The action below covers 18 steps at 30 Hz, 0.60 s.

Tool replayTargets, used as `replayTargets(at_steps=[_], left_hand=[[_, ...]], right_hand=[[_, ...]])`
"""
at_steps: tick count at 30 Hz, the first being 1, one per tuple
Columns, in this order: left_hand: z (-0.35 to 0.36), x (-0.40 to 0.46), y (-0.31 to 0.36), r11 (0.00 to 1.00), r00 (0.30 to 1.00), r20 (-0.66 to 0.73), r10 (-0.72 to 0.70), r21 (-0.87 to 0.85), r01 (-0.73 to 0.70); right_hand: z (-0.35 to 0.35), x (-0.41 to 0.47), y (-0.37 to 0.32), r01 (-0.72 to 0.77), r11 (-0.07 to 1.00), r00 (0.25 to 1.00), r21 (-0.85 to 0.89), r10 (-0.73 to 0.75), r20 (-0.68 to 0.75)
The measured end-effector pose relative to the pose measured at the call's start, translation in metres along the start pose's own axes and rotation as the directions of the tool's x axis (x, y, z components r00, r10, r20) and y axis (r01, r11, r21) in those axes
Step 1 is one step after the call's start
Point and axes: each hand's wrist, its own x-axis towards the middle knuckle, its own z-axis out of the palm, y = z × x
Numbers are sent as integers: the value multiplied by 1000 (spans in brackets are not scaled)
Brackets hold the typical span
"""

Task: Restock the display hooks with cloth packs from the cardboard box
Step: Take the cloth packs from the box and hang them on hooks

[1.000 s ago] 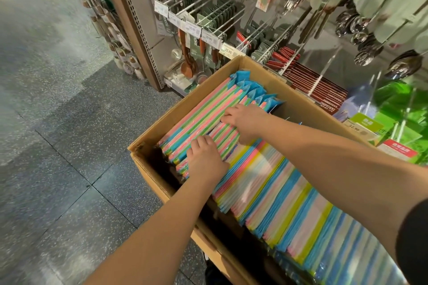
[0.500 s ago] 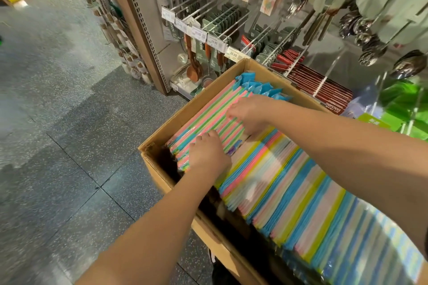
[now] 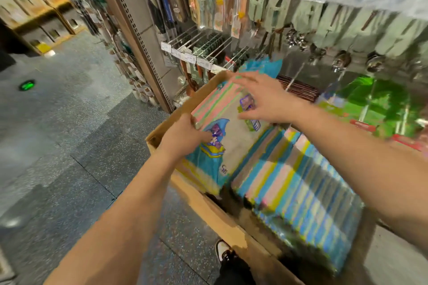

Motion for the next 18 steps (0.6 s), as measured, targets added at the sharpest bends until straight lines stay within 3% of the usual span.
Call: replayTargets(at_steps=[1,2,3,4,5,6,8,10,13,15,18], left_hand=[[5,-4,4,1000,1000,15,-1,-5,1],[10,-5,8,1000,999,38,-3,-4,3],[16,-5,14,1000,998,59,-5,2,5],[21,-7,21,1000,997,77,-6,11,5],[24,-8,28,1000,996,87,-3,26,0],[26,-8,33,999,995,99,-13,35,10],[28,-6,40,998,989,137,-47,-23,51],[27,-1,41,984,978,192,-86,-137,114],[22,-6,41,939,940,304,-157,-249,237],[19,-16,40,918,914,362,-184,-269,291],[22,-36,47,891,905,398,-151,-341,299]], right_hand=[[25,-28,8,-128,983,976,131,149,-162],[55,-54,15,-248,921,893,302,338,-297],[86,-79,17,-360,775,760,519,567,-318],[113,-99,14,-423,538,630,729,753,-190],[136,-115,6,-438,264,544,859,839,19],[150,-129,-10,-465,40,517,885,823,234],[153,-143,-49,-527,-313,550,790,583,599],[149,-141,-70,-459,-553,599,695,386,702],[137,-133,-73,-334,-665,688,668,313,654],[128,-132,-67,-284,-718,697,635,300,651],[114,-145,-59,-225,-716,707,660,346,617]])
